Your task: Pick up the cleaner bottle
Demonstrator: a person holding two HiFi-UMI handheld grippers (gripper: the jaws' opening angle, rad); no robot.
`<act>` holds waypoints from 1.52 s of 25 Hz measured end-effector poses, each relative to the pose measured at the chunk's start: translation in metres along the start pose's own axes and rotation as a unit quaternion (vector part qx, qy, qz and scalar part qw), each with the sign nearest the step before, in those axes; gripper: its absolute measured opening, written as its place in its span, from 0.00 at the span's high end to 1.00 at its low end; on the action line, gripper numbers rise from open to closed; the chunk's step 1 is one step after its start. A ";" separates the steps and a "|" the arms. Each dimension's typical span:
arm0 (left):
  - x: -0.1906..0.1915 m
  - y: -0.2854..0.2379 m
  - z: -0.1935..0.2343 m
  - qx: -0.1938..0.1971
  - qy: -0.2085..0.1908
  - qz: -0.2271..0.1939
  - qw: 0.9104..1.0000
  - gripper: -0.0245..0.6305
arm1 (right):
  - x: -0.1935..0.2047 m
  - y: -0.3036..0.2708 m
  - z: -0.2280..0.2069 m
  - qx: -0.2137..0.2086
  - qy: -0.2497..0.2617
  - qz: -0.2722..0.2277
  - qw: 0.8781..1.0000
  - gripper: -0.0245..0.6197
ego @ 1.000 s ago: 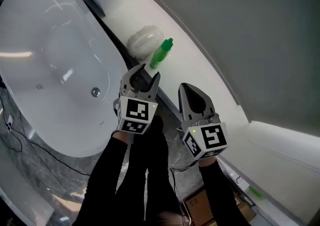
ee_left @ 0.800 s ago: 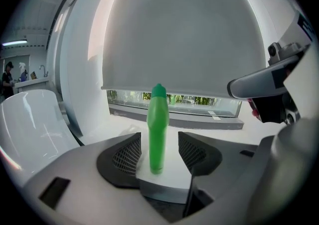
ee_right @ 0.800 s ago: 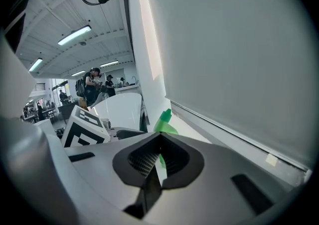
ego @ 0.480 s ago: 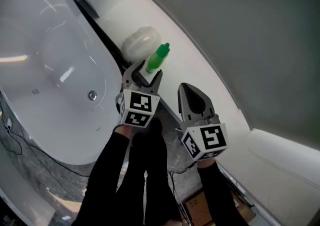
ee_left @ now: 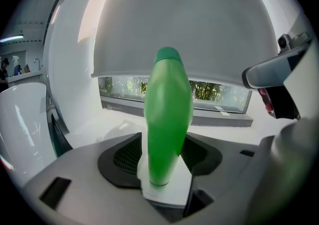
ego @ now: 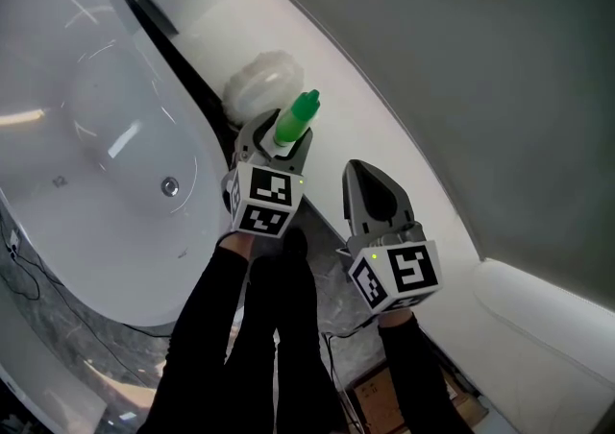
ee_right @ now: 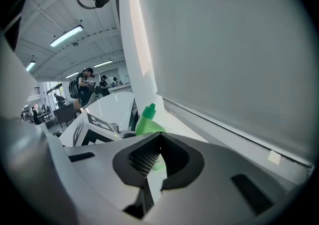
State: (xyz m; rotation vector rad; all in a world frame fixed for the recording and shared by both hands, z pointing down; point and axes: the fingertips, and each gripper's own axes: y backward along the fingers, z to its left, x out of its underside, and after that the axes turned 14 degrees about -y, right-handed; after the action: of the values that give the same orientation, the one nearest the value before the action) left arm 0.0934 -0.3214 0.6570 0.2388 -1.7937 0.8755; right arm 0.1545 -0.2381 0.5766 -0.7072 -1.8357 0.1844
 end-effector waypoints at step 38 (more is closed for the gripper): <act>0.002 -0.018 0.002 -0.018 -0.017 -0.001 1.000 0.67 | 0.012 -0.008 -0.018 0.001 0.000 0.017 1.000 0.96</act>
State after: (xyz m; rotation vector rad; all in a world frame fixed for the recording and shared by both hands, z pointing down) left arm 0.1008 -0.3355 0.6667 0.2330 -1.8384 0.8406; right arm 0.1648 -0.2418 0.5962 -0.7369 -1.8232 0.2088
